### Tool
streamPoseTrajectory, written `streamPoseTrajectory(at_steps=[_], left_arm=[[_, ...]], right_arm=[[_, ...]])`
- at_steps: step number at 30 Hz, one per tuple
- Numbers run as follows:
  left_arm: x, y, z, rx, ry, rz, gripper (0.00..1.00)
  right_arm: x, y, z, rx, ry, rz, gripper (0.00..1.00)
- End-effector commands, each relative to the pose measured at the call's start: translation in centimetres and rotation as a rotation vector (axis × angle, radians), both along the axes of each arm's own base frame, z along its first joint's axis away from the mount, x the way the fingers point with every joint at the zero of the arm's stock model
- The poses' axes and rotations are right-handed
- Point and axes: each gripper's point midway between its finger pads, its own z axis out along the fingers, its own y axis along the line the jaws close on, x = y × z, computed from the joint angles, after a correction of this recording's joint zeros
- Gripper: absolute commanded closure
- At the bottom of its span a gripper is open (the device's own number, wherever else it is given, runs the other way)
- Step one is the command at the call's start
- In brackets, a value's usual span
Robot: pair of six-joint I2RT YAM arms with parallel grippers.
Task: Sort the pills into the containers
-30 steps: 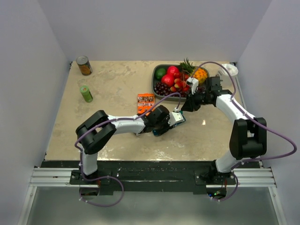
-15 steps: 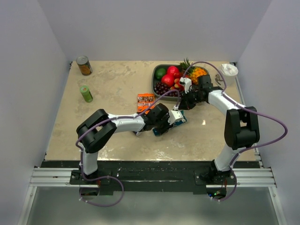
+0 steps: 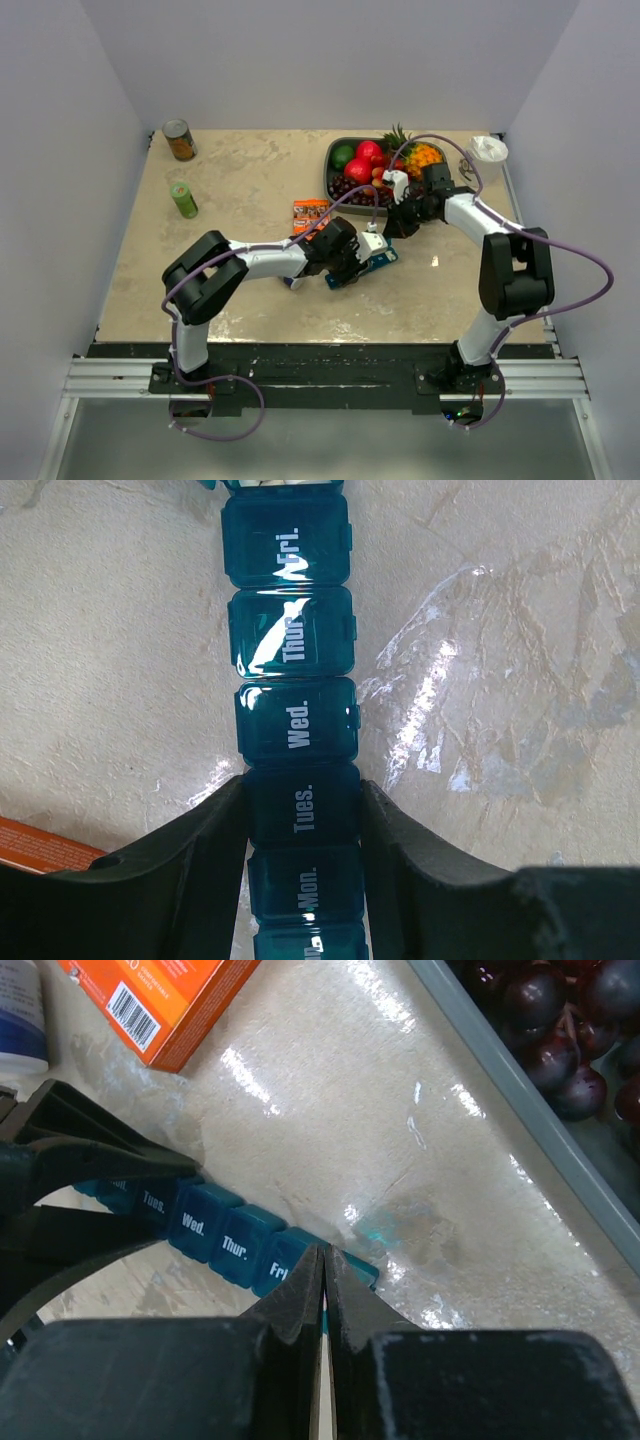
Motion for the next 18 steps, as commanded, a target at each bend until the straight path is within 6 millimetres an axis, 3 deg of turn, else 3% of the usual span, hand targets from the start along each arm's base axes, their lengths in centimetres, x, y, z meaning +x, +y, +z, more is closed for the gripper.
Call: streamPoseTrajectory(at_steps=[1,9,18], left_arm=[[0.1,-0.4,-0.4,-0.006,0.033,0.003,0.67],[0.2,-0.2,-0.4,-0.019,0.060,0.019,0.69],[0.1,-0.2,-0.7,-0.025,0.082,0.027,0.70]], right_arm=[[-1.7,-0.3,0.3,-0.016,0.004,0.037,0.96],[-2.9,-0.5,0.6,-0.027,0.022,0.051,0.97],[-4.5,-2.2,-3.2,-0.120,0.111,0.035,0.97]])
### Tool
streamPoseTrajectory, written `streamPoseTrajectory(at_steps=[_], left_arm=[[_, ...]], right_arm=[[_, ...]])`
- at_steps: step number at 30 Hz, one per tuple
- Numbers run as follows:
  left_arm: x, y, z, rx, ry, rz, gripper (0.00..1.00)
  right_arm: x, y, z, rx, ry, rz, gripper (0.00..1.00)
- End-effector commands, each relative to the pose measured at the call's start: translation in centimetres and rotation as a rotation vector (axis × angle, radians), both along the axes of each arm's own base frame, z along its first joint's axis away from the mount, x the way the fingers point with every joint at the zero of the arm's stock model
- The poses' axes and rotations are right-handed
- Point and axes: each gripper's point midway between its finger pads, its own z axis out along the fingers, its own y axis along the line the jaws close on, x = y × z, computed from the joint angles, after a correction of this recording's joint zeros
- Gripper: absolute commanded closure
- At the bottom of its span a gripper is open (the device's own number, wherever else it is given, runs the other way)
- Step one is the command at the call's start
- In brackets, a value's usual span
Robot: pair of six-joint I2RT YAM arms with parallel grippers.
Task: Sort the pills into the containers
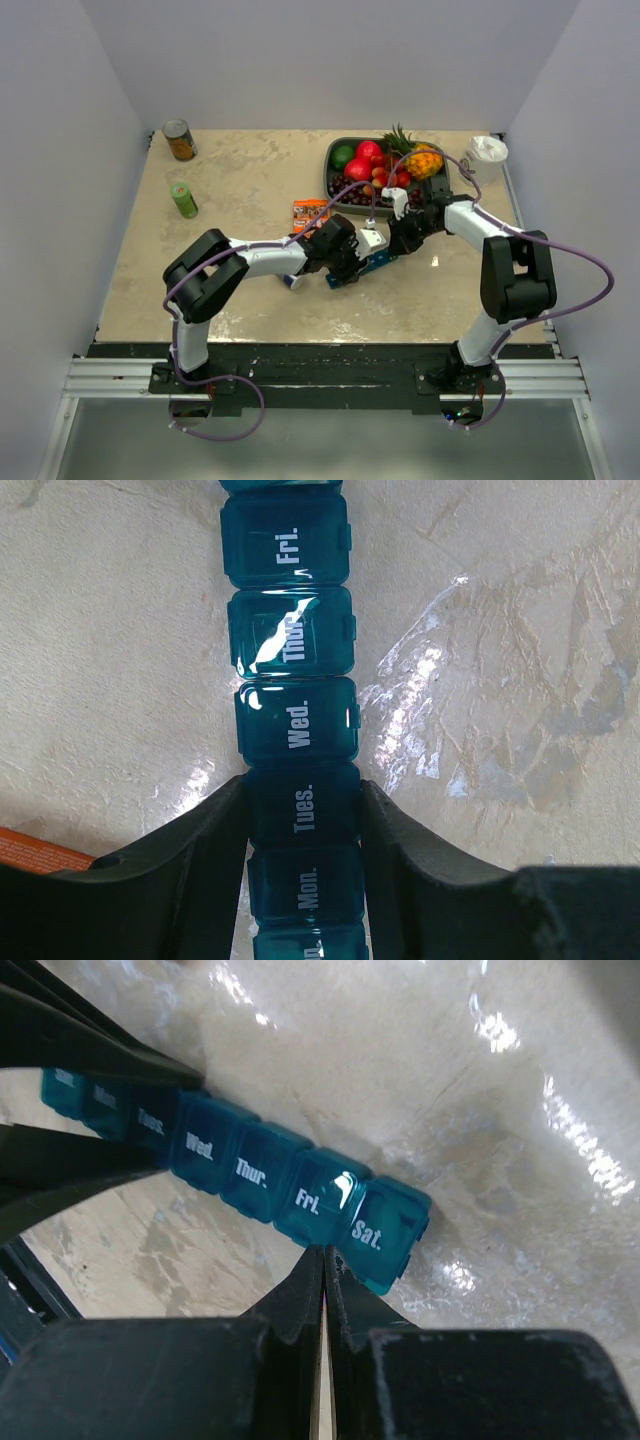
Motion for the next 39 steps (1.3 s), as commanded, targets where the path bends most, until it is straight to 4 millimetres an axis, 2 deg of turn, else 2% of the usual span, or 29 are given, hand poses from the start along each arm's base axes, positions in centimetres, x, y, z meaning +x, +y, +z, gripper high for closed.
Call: streamPoseTrajectory(at_steps=[1,4,7,10,17,21,24,27,28,30,31,33,35,39], left_arm=[[-0.1,0.0,-0.8,0.004,0.042,0.015,0.70],[-0.1,-0.1,-0.8,-0.002,0.049,0.012,0.70],[-0.3,-0.1,-1.1,0.001,0.056,0.007,0.70],[-0.4,-0.1,-1.1,0.000,0.061,0.005,0.70],[-0.4,-0.2,-1.0,-0.001,0.060,-0.003,0.71],[-0.4,-0.3,-1.1,-0.002,0.063,-0.006,0.71],[-0.5,-0.4,-1.0,-0.005,0.066,-0.006,0.71],[-0.5,-0.3,-1.3,-0.003,0.074,-0.003,0.71],[-0.6,-0.3,-1.4,0.000,0.076,-0.003,0.71],[-0.6,-0.3,-1.5,0.004,0.082,-0.001,0.71],[-0.6,-0.2,-1.6,0.005,0.086,0.003,0.72],[-0.7,-0.2,-1.7,0.008,0.093,0.005,0.72],[-0.7,-0.2,-1.8,0.009,0.097,0.002,0.72],[-0.8,-0.2,-2.0,0.008,0.106,0.006,0.73]], right_arm=[[-0.6,-1.3,-1.8,-0.082,0.027,-0.006,0.97],[-0.2,-1.8,-2.8,-0.114,0.036,-0.027,0.96],[-0.1,-1.5,-2.8,-0.104,0.038,-0.016,0.96],[0.0,-1.0,-1.3,-0.070,0.004,0.004,0.96],[1.4,-0.4,4.2,-0.019,-0.137,0.024,0.96],[1.8,-0.4,5.0,-0.016,-0.157,0.017,0.96],[1.9,-0.6,4.1,-0.035,-0.143,0.002,0.96],[1.7,-1.3,1.8,-0.087,-0.099,-0.015,0.96],[1.6,-1.8,0.2,-0.124,-0.063,-0.022,0.96],[1.0,-2.3,-1.8,-0.162,-0.019,-0.025,0.97],[0.3,-2.7,-3.6,-0.184,0.037,-0.019,0.97],[-0.1,-3.3,-5.1,-0.222,0.068,-0.018,0.97],[-0.3,-3.4,-5.8,-0.233,0.091,-0.016,0.97],[0.3,-2.9,-4.5,-0.198,0.059,-0.019,0.97]])
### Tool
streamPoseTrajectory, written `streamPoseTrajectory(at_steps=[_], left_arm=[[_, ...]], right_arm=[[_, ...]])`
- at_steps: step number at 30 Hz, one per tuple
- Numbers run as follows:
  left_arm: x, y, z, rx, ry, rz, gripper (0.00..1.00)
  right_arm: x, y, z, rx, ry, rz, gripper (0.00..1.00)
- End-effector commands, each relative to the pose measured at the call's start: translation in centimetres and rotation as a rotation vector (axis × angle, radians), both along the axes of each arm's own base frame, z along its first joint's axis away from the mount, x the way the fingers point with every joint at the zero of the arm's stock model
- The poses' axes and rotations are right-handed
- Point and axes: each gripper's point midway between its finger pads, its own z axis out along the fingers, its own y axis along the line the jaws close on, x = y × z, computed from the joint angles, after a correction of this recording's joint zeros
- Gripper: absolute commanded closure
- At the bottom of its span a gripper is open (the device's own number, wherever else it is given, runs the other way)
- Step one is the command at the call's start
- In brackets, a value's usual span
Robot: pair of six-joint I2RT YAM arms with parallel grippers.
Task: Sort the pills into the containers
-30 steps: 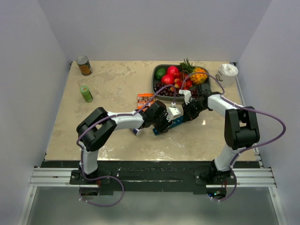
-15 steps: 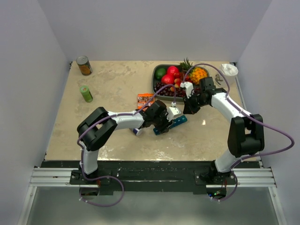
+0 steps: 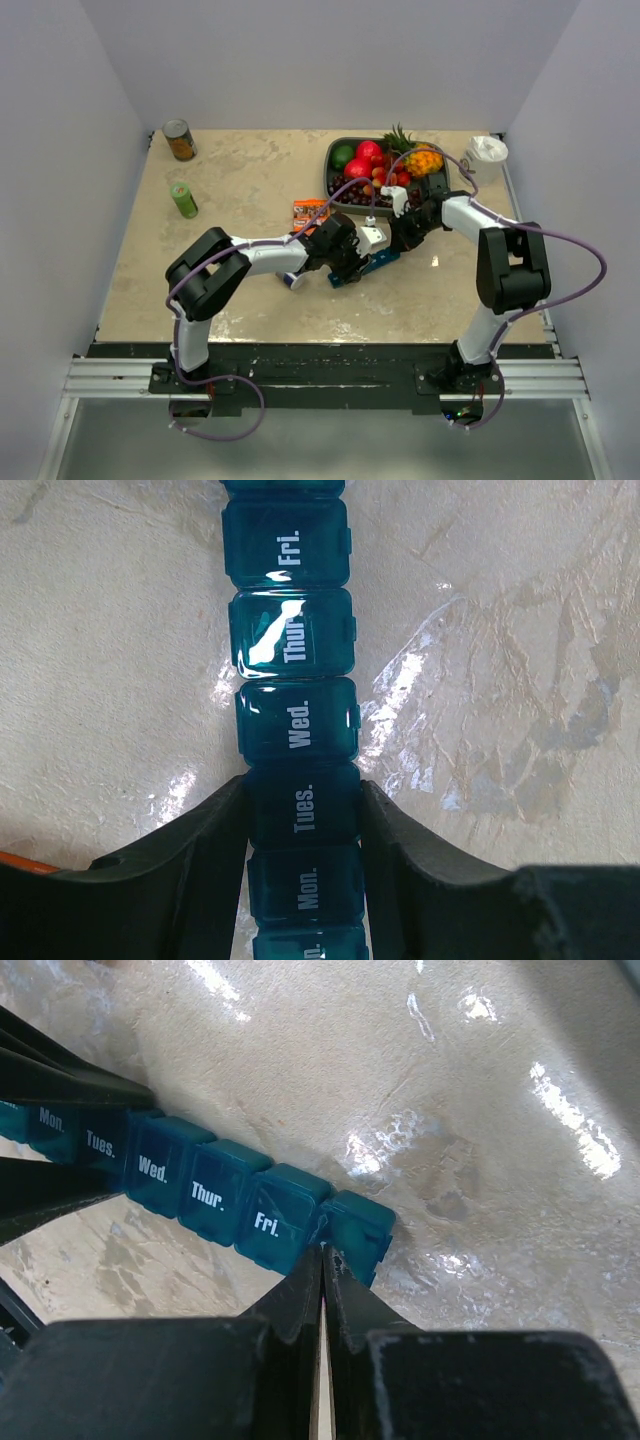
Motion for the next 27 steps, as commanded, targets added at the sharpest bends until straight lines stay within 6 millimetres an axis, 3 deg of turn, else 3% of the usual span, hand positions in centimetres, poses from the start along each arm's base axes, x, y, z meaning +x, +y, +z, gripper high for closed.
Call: streamPoseTrajectory(at_steps=[1,10,13,15,17,23,27], left_arm=[[-0.8,0.5,-2.0,0.040,0.071,0.010,0.73],[-0.5,0.4,-1.8,0.037,0.062,0.014,0.72],[-0.4,0.3,-1.7,0.035,0.060,0.014,0.72],[-0.4,0.3,-1.8,0.036,0.062,0.017,0.72],[-0.4,0.3,-1.8,0.037,0.062,0.018,0.72],[-0.4,0.4,-2.0,0.044,0.065,0.020,0.72],[-0.6,0.4,-2.2,0.048,0.072,0.017,0.72]], right_arm=[[-0.6,-1.3,-1.9,-0.089,0.027,0.003,0.97],[1.0,0.8,7.5,0.047,-0.191,0.048,0.96],[1.0,0.8,8.7,0.057,-0.217,0.044,0.96],[1.0,0.7,8.3,0.050,-0.212,0.038,0.96],[0.7,0.2,6.4,0.014,-0.173,0.025,0.96],[-0.8,-1.9,-1.5,-0.122,0.001,0.004,0.97],[-1.3,-2.1,-2.8,-0.132,0.044,0.016,0.97]])
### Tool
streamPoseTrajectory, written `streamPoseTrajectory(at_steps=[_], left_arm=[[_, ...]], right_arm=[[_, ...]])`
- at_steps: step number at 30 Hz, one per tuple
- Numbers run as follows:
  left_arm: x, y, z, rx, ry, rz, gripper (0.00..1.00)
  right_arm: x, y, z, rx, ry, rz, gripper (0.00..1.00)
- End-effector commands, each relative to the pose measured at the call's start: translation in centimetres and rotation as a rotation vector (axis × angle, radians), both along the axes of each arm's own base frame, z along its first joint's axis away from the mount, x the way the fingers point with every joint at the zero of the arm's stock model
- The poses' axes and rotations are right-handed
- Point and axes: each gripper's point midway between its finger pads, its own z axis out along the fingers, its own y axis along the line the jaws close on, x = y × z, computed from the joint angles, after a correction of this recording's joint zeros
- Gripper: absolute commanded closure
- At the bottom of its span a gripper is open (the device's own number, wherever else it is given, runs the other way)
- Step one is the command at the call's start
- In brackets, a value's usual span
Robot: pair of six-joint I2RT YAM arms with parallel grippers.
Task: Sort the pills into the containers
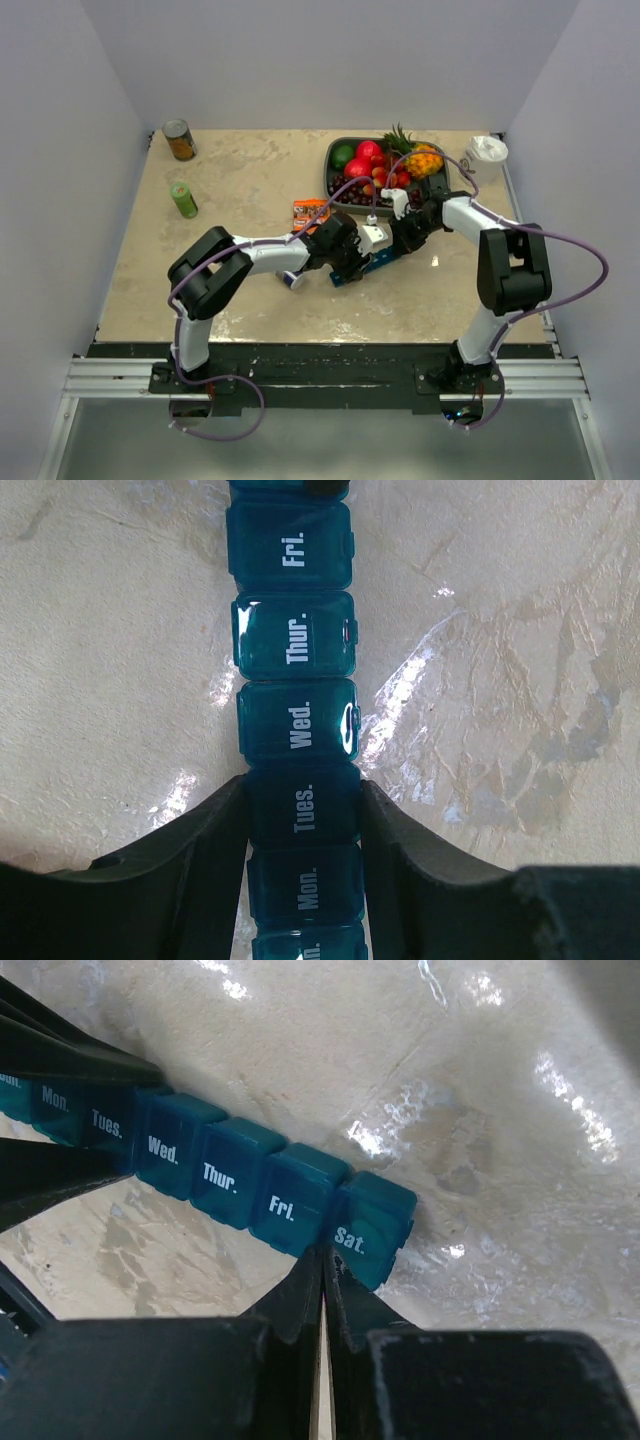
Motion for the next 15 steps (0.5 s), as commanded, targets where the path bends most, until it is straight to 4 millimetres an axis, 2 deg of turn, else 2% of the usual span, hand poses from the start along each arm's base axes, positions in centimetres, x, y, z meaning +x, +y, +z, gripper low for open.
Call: streamPoseTrajectory(at_steps=[1,8,9,10,12,15], left_arm=[[-0.9,0.9,-2.3,0.055,0.073,0.015,0.72],[-0.6,0.8,-1.8,0.043,0.064,0.027,0.71],[-0.4,0.8,-1.6,0.040,0.060,0.036,0.69],[-0.4,0.8,-1.3,0.036,0.057,0.041,0.68],[0.1,0.7,-0.9,0.021,0.055,0.062,0.58],[0.6,0.7,0.0,0.004,0.036,0.091,0.38]], right_arm=[[-0.3,-1.5,-2.4,-0.107,0.010,0.019,0.97],[0.6,0.1,3.2,0.020,-0.096,0.034,0.95],[1.1,0.2,4.9,0.035,-0.144,0.032,0.94],[1.1,0.4,5.8,0.054,-0.158,0.037,0.92],[1.2,0.6,7.8,0.071,-0.216,0.041,0.88],[0.9,0.6,9.1,0.086,-0.253,0.042,0.80]])
